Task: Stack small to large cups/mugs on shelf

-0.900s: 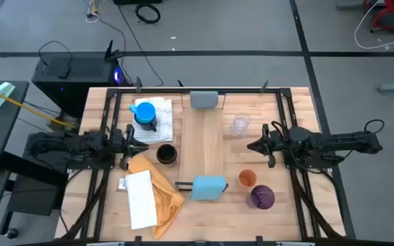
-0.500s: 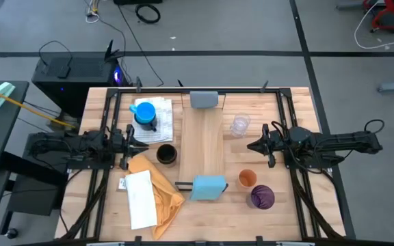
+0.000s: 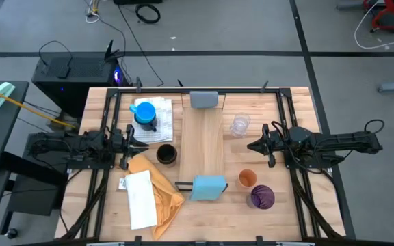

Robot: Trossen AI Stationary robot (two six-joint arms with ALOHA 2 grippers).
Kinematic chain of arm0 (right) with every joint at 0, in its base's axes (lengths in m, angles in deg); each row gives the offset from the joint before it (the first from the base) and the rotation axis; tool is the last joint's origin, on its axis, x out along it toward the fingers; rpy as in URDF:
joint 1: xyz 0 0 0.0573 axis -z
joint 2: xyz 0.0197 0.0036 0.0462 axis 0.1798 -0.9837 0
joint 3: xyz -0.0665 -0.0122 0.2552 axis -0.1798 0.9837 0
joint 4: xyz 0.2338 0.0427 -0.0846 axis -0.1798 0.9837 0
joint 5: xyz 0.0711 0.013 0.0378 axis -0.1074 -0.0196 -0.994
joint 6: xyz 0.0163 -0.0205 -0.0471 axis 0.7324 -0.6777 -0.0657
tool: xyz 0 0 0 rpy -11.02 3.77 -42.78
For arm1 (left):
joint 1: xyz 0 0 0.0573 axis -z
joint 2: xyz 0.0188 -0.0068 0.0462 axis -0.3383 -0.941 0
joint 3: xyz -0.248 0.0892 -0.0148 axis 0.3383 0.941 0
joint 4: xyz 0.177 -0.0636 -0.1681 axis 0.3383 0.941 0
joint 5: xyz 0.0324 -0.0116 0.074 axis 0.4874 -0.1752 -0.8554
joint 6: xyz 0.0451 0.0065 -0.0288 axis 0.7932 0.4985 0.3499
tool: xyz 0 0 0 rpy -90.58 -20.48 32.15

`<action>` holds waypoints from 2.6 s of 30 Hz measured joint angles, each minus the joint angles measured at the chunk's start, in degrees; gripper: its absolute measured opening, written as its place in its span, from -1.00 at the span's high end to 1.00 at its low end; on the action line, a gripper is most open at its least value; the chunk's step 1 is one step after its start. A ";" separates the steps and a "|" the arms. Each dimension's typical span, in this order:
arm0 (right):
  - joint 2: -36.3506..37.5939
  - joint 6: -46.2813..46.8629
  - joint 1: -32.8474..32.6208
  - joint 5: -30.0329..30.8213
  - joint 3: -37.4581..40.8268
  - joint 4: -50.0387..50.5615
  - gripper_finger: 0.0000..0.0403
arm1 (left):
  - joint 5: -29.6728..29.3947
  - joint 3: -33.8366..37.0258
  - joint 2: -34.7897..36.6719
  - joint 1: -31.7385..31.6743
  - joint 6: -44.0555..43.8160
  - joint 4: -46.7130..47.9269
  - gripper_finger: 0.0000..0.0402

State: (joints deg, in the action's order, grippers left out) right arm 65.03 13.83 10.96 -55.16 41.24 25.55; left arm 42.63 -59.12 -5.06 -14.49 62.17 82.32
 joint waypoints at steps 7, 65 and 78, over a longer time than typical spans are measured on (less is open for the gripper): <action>0.00 0.00 0.00 0.00 0.01 -0.02 0.82 | 0.00 -0.02 0.00 0.00 0.02 0.00 0.73; 0.00 0.00 0.00 0.02 0.00 -0.01 0.82 | 0.00 -0.02 0.00 0.00 0.00 0.00 0.73; 0.00 0.00 0.02 0.01 0.00 -0.02 0.82 | 0.01 -0.01 0.00 0.00 0.00 0.00 0.69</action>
State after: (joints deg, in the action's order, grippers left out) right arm 65.03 13.83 10.98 -55.16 41.24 25.53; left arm 42.64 -59.13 -5.06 -14.49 62.17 82.32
